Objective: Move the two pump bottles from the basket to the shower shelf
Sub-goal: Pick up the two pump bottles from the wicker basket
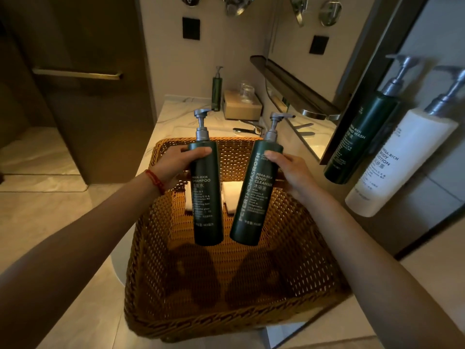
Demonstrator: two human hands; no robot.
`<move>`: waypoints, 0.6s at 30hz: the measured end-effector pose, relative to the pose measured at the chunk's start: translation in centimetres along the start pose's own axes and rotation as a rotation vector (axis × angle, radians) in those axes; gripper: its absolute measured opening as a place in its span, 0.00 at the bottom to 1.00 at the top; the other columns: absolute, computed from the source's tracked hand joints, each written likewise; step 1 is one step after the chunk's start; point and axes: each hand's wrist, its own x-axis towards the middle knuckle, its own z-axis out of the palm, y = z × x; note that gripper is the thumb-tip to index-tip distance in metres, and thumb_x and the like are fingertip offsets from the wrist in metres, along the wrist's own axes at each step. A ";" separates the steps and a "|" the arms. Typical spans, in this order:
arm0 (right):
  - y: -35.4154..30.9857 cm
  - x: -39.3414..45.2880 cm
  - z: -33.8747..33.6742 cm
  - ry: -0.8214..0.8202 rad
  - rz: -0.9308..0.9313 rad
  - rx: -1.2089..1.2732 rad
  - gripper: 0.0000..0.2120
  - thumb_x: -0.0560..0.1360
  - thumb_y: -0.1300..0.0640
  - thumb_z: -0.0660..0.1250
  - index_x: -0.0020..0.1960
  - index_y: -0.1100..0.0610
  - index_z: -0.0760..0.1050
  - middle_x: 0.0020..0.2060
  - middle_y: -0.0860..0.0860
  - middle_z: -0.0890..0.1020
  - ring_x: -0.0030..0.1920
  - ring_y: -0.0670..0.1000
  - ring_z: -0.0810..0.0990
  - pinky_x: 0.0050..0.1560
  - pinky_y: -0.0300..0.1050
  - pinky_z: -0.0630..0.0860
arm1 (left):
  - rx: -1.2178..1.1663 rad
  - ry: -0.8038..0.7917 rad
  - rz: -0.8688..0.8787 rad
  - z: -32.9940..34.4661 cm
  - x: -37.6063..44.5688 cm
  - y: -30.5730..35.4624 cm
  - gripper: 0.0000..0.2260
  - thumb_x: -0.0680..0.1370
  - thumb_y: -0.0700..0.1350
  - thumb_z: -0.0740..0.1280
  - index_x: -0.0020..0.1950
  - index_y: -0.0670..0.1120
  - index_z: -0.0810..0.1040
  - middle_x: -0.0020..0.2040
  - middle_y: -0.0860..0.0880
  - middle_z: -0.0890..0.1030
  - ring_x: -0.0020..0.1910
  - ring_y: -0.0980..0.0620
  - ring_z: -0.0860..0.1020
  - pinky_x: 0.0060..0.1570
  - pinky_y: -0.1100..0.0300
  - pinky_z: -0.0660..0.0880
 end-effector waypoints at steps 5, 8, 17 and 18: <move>-1.4 -1.1 0.5 -0.043 -0.058 0.004 0.12 0.66 0.42 0.68 0.43 0.49 0.75 0.30 0.35 0.83 0.32 0.38 0.81 0.24 0.29 0.73 | -0.047 0.082 -0.032 0.7 -2.7 1.7 0.23 0.57 0.58 0.69 0.47 0.47 0.72 0.45 0.47 0.79 0.43 0.51 0.79 0.36 0.61 0.76; -1.9 -1.4 1.2 -0.079 -0.075 0.013 0.11 0.68 0.44 0.66 0.42 0.51 0.74 0.29 0.36 0.83 0.31 0.38 0.81 0.23 0.30 0.73 | -0.061 0.155 -0.032 0.8 -4.5 2.3 0.24 0.56 0.59 0.68 0.45 0.47 0.72 0.43 0.47 0.79 0.36 0.55 0.80 0.31 0.63 0.77; -5.2 -3.9 5.5 -0.158 -0.145 0.052 0.13 0.64 0.40 0.68 0.39 0.49 0.77 0.32 0.41 0.85 0.37 0.45 0.83 0.30 0.36 0.77 | -0.169 0.262 0.050 -2.7 -10.2 3.8 0.26 0.57 0.60 0.67 0.48 0.46 0.72 0.44 0.47 0.78 0.38 0.53 0.79 0.33 0.64 0.78; -5.6 -4.3 6.3 -0.168 -0.149 0.058 0.12 0.63 0.40 0.68 0.38 0.48 0.77 0.32 0.43 0.85 0.37 0.46 0.84 0.32 0.38 0.78 | -0.177 0.261 0.059 -3.4 -10.9 3.8 0.27 0.57 0.60 0.67 0.50 0.46 0.71 0.44 0.47 0.78 0.39 0.53 0.79 0.35 0.63 0.78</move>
